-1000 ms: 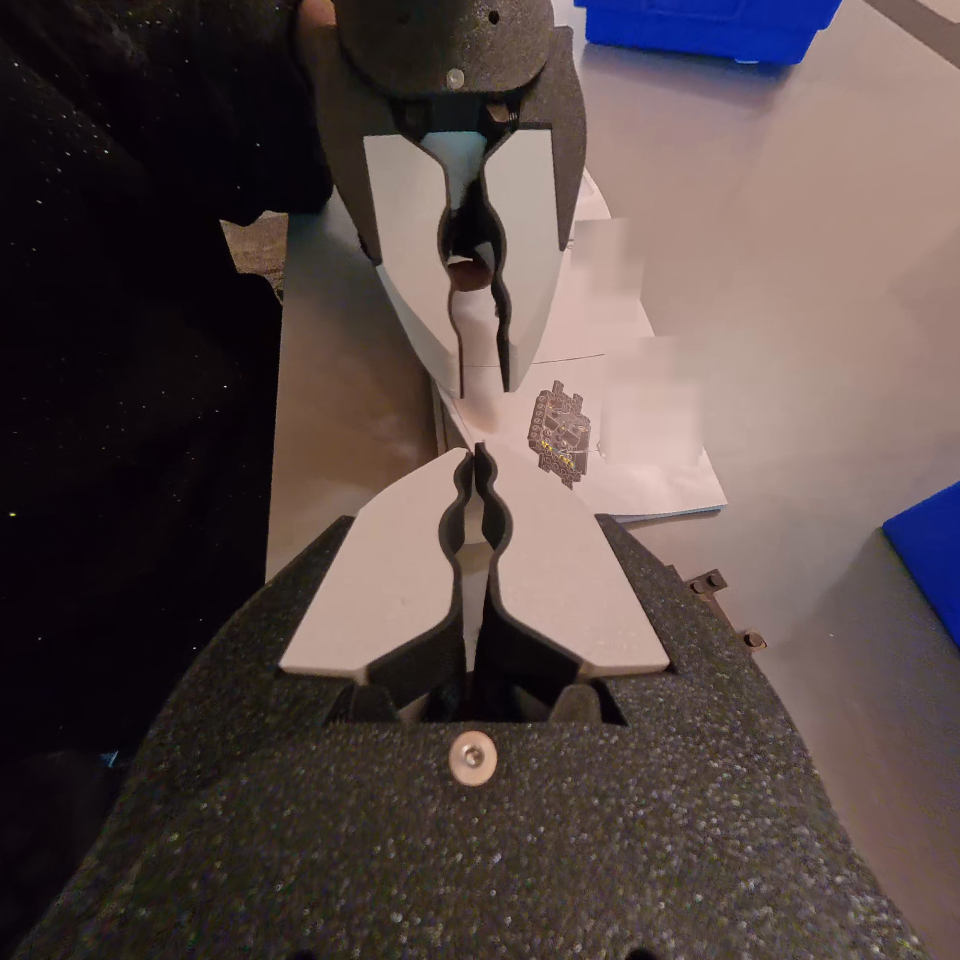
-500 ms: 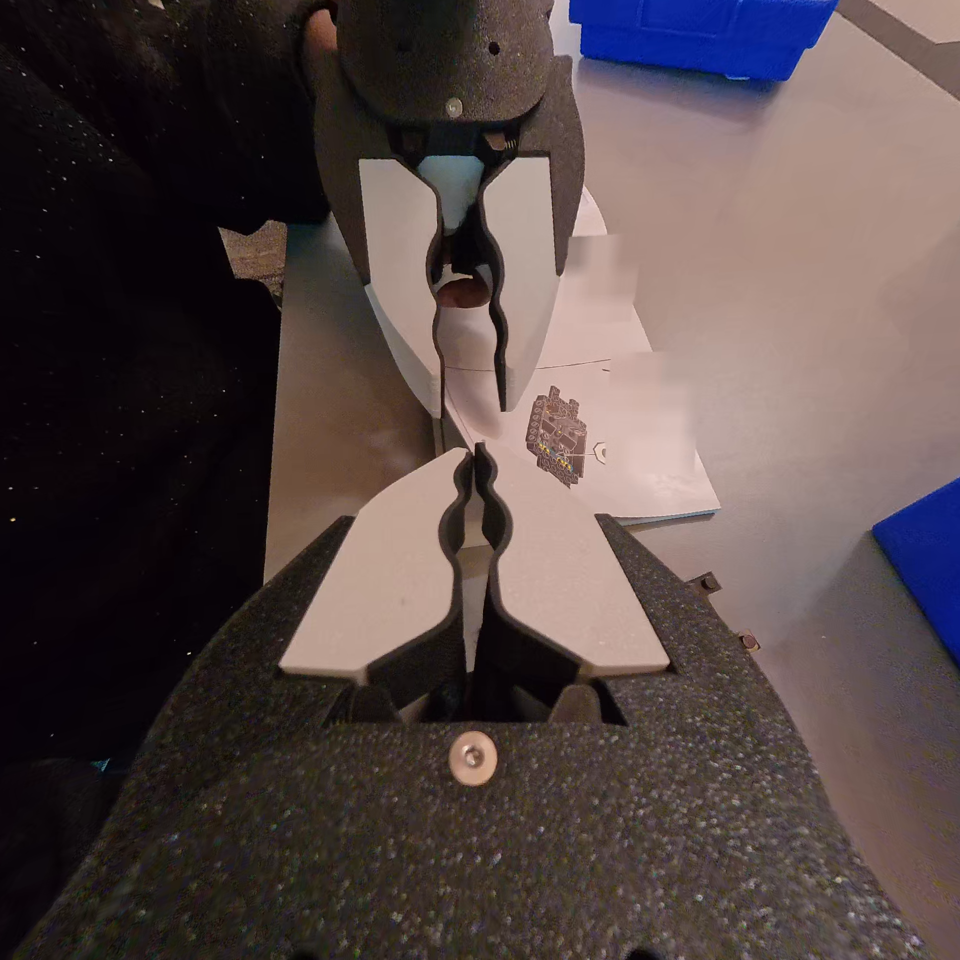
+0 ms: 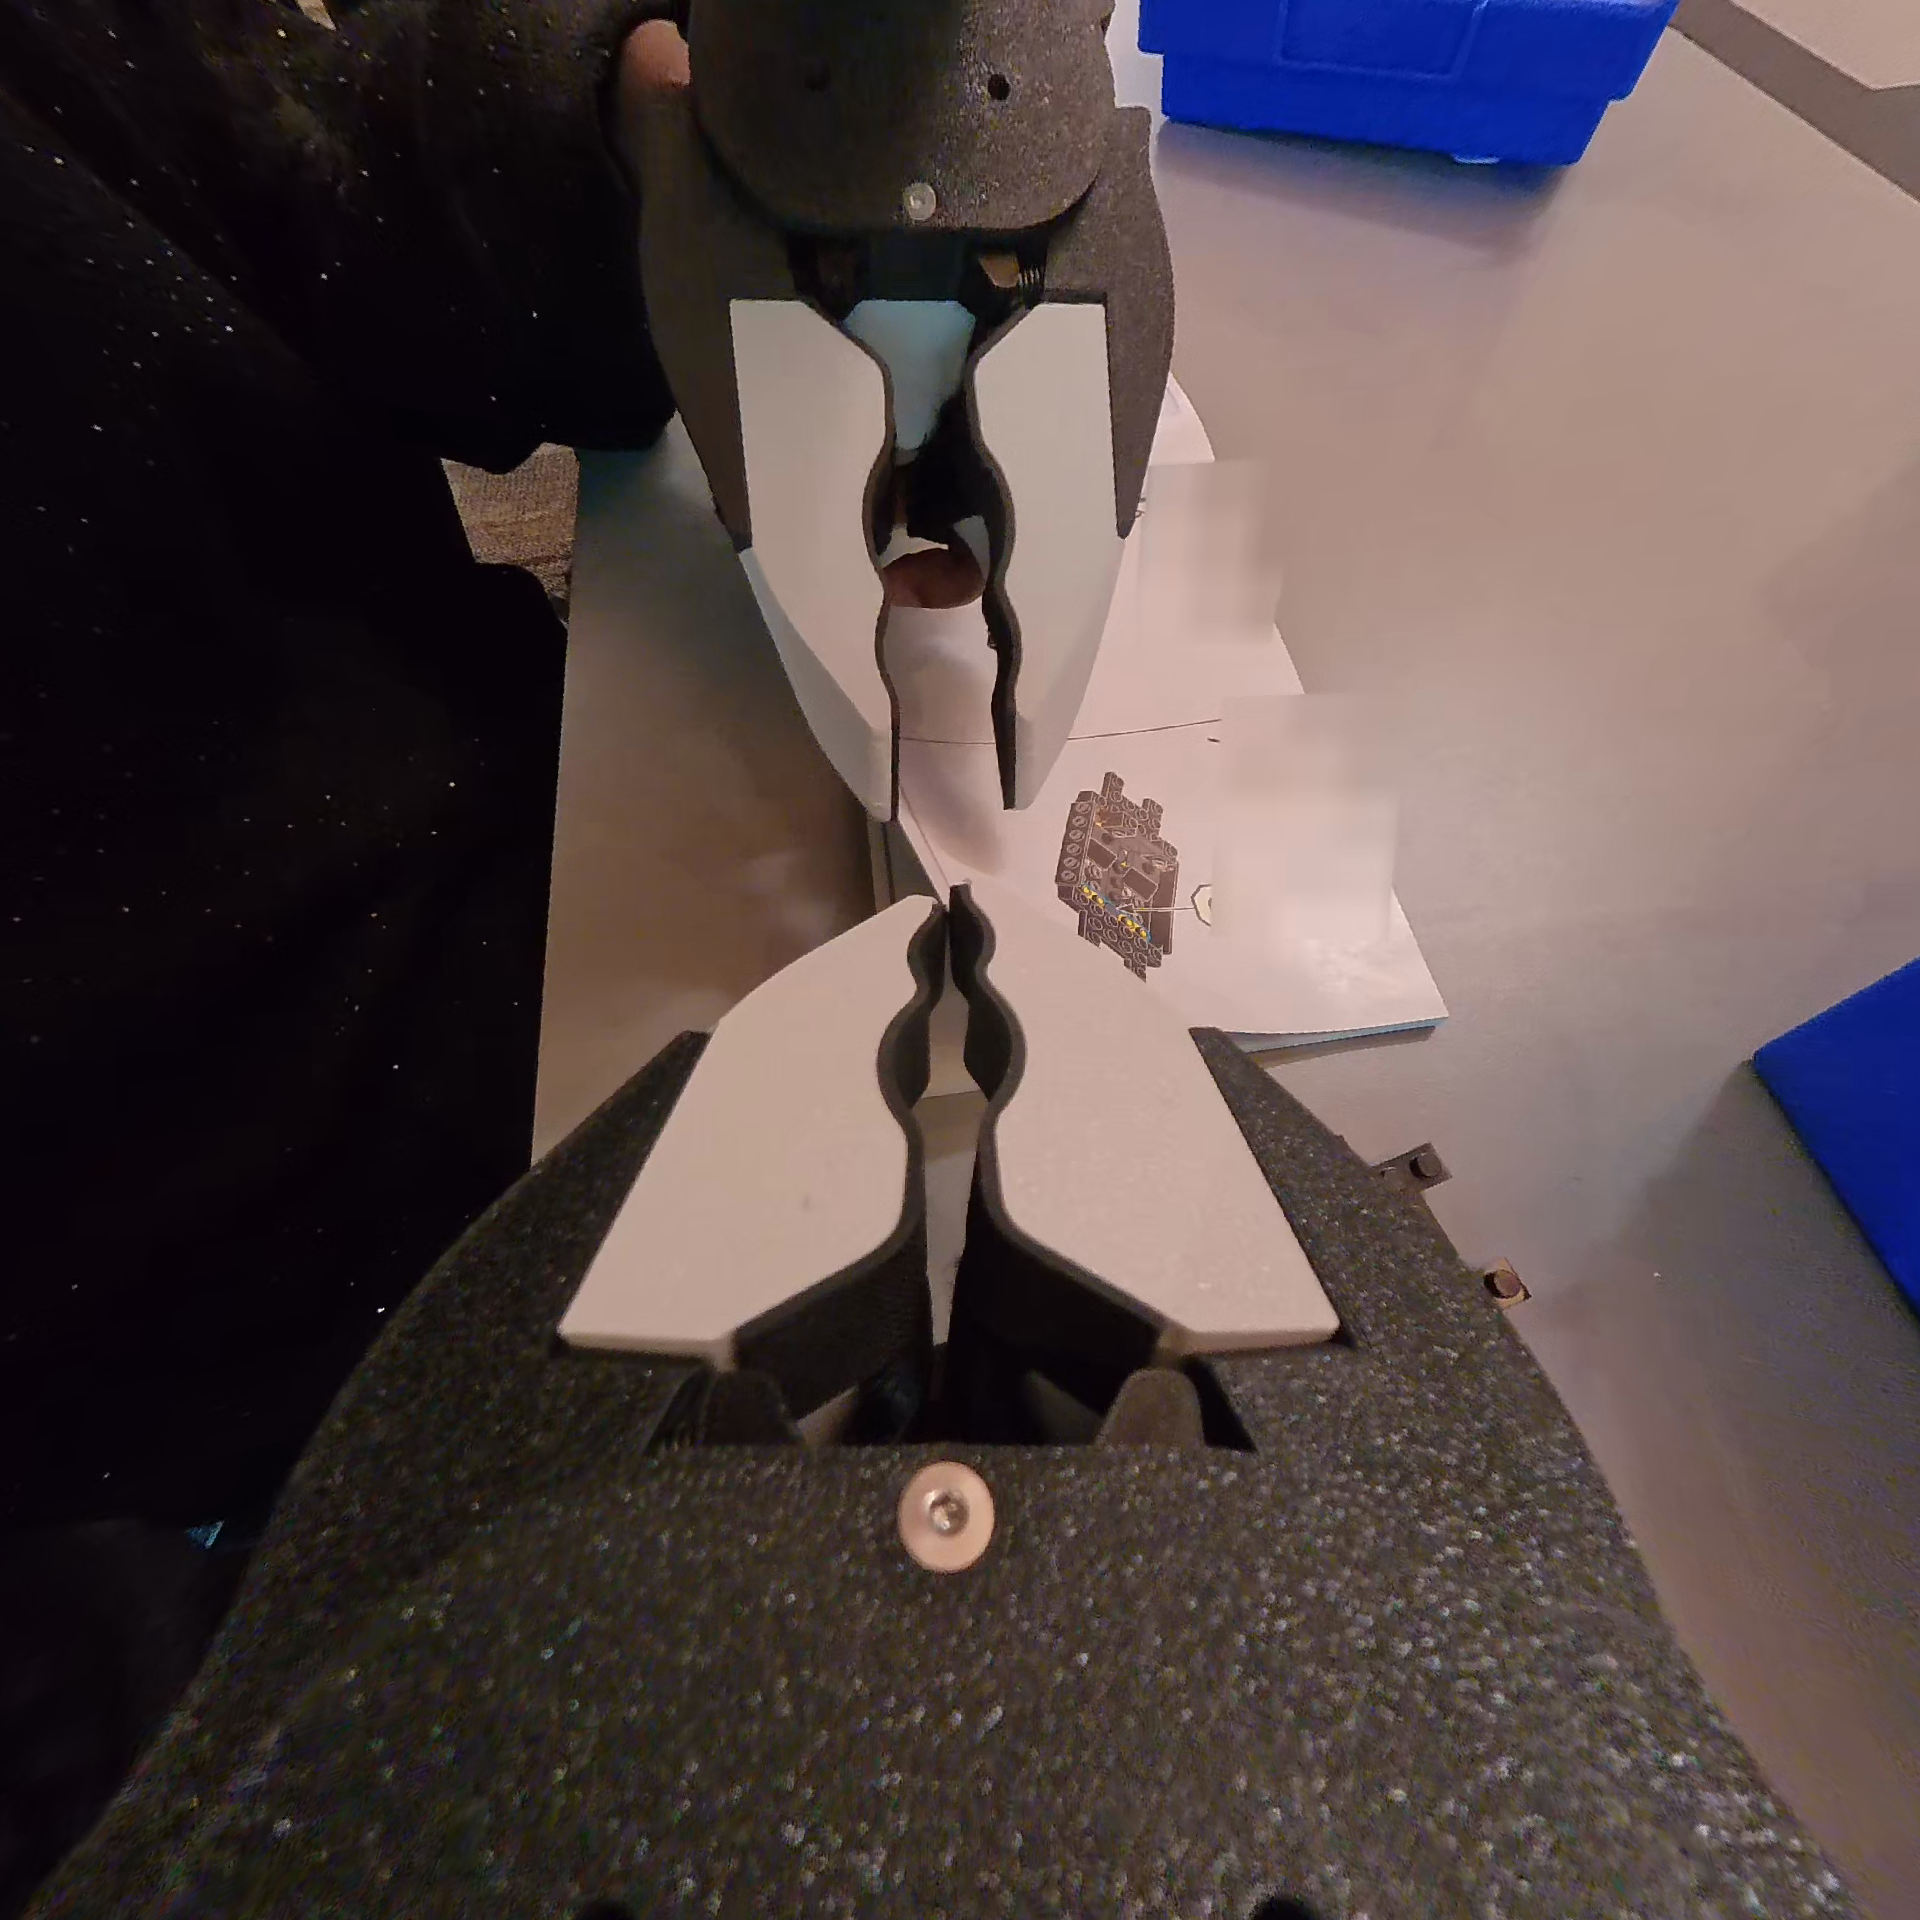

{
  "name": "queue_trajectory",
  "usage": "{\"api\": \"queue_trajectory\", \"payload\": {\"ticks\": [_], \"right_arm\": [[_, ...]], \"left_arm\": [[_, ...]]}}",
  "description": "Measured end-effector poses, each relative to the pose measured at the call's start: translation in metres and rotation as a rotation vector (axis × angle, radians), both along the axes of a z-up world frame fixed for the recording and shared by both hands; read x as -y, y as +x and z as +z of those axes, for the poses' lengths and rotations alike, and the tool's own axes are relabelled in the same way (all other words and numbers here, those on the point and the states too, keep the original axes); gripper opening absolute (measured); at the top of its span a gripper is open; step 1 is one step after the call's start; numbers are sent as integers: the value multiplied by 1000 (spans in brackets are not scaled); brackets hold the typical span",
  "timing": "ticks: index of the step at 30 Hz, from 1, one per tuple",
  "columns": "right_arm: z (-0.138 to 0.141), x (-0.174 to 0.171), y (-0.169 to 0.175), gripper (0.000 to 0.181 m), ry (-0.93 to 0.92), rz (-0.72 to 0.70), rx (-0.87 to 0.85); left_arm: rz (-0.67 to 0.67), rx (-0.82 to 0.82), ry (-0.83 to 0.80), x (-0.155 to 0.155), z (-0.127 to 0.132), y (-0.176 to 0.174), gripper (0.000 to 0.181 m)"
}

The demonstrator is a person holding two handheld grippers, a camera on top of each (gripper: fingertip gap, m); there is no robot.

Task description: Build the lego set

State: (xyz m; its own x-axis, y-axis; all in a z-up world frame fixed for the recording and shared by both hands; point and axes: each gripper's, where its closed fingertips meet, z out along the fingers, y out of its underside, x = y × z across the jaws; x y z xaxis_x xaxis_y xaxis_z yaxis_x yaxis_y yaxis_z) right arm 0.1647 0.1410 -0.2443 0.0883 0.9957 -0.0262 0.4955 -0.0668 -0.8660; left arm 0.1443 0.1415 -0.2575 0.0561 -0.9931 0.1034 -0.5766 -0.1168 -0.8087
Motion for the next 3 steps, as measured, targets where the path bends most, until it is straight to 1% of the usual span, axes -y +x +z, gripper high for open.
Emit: {"api": "queue_trajectory", "payload": {"ticks": [1,3], "right_arm": [[0,0,0,1,0,0,2],[-1,0,0,1,-1,-1,4]], "left_arm": [[1,0,1,0,0,0,23],[4,0,3,-1,0,0,23]]}}
